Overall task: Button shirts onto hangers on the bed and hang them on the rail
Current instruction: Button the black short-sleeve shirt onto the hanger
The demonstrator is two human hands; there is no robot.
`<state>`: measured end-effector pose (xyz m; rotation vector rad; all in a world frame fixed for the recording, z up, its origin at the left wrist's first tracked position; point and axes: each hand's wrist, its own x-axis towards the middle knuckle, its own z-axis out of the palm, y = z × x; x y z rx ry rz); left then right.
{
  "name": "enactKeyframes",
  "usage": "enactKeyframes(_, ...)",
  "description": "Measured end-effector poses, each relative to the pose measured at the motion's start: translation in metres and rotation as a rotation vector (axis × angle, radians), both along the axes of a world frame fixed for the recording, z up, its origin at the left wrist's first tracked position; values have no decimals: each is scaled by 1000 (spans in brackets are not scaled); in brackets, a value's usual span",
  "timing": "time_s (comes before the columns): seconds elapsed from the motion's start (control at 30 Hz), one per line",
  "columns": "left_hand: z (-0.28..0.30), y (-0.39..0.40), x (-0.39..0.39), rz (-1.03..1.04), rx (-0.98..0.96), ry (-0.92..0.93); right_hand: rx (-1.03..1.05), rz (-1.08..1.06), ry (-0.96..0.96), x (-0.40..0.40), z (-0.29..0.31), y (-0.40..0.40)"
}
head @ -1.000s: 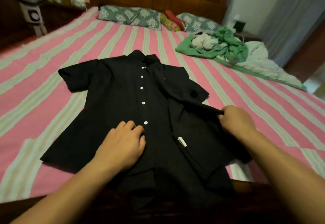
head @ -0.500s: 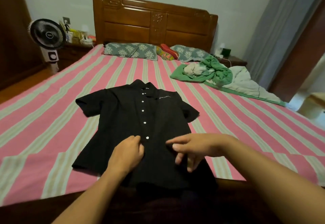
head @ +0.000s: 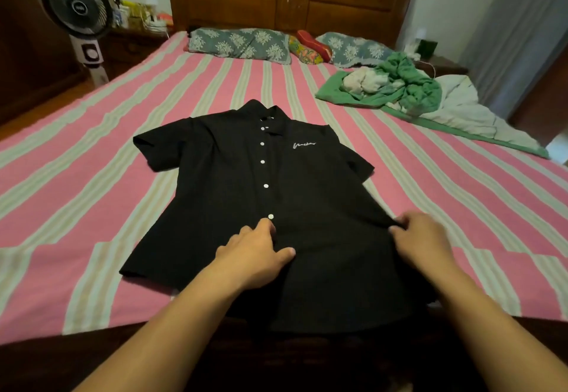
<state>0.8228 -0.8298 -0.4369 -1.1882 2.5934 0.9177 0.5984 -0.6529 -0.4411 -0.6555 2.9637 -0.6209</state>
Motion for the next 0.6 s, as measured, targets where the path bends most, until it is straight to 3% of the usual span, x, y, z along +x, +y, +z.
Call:
enactKeyframes(0.2,-5,21,1,-136,-267,-142,519,-114,55,-24,20,30)
enactKeyframes(0.3,0,17,2,-173,-227,-170,175,124,180,-4,30,-7)
enactKeyframes(0.37,8,4,5,-190,-107,-143,-38,327,-2,22,38,-40)
enactKeyframes(0.47,23,-21,6,-140,-19,-31,62,403,-205,50,20,-81)
enactKeyframes(0.53,24,-39,3,-100,-54,-4,253,353,-239,56,0,-93)
enactKeyframes(0.6,18,-55,-1,-30,-96,38,315,276,-284,53,-9,-96)
